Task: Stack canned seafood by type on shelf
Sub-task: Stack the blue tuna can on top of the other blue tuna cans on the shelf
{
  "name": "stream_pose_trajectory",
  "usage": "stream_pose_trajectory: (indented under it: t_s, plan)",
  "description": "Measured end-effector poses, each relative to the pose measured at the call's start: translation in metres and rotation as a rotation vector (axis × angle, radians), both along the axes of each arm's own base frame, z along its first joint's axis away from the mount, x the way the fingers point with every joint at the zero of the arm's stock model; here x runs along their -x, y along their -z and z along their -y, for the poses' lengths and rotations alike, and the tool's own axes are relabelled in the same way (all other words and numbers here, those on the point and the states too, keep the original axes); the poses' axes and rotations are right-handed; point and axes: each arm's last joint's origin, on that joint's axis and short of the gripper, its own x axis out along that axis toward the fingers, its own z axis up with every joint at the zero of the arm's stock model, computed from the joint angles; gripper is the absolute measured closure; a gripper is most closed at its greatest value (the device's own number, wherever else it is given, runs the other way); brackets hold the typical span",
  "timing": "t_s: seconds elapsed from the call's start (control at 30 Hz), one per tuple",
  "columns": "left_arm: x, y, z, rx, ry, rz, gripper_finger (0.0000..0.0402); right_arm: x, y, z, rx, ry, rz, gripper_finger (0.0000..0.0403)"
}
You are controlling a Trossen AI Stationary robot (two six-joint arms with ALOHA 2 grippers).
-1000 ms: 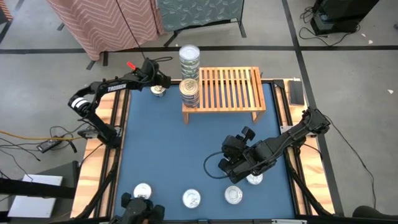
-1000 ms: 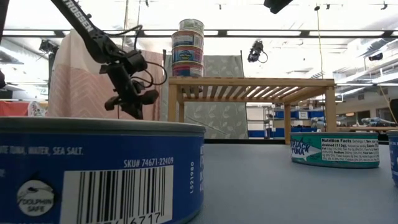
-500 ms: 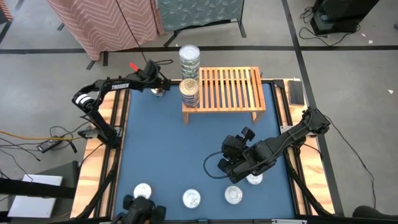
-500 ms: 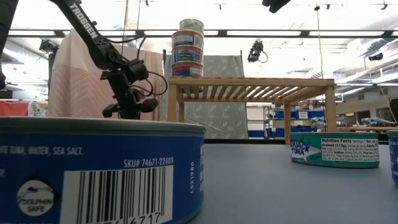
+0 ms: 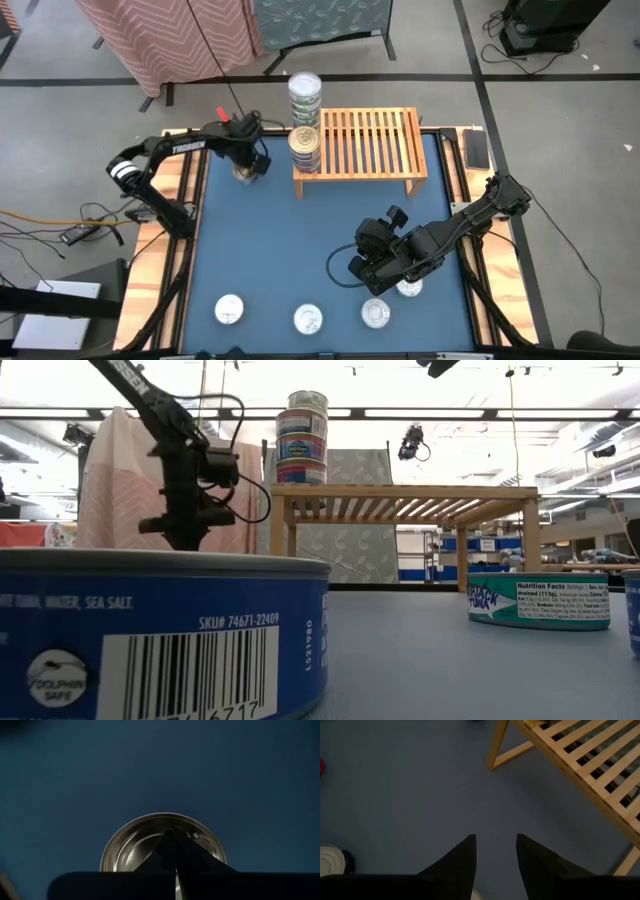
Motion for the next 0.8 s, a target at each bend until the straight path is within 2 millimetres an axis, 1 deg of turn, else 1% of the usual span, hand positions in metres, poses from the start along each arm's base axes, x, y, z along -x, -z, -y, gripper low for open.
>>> stream_pose_trajectory:
  t_s: [0.1,0.23,0.33,0.37,0.47,0.6,0.67,0.73,0.8]
  plan:
    - [-0.007,0.000,0.029,0.035,0.050,-0.018,0.0400,0.000,0.000,0.000,0.001,-0.002,-0.001,0.0260]
    - [-0.013,0.012,0.072,0.059,0.073,-0.007,0.0400,0.002,0.001,-0.004,-0.031,-0.020,-0.019,0.0261]
    - [-0.013,0.017,0.101,0.008,0.052,-0.010,0.0400,0.005,0.001,-0.010,-0.050,-0.046,-0.031,0.0260]
    - [-0.011,0.017,0.110,-0.009,0.041,-0.011,0.0400,0.006,0.001,-0.012,-0.053,-0.054,-0.034,0.0261]
    - [-0.006,0.012,0.136,0.017,0.021,0.005,0.0400,0.011,0.001,-0.020,-0.055,-0.081,-0.036,0.0263]
    - [-0.004,0.005,0.168,0.083,-0.019,0.071,0.0400,0.016,0.001,-0.029,-0.054,-0.113,-0.038,0.0264]
    - [-0.008,0.004,0.183,0.115,-0.028,0.108,0.0400,0.019,0.001,-0.033,-0.053,-0.127,-0.039,0.0263]
    - [-0.016,0.004,0.200,0.143,-0.018,0.182,0.0400,0.021,0.001,-0.036,-0.050,-0.142,-0.042,0.0264]
    - [-0.030,0.006,0.216,0.184,-0.007,0.308,0.0400,0.023,0.001,-0.039,-0.046,-0.155,-0.046,0.0266]
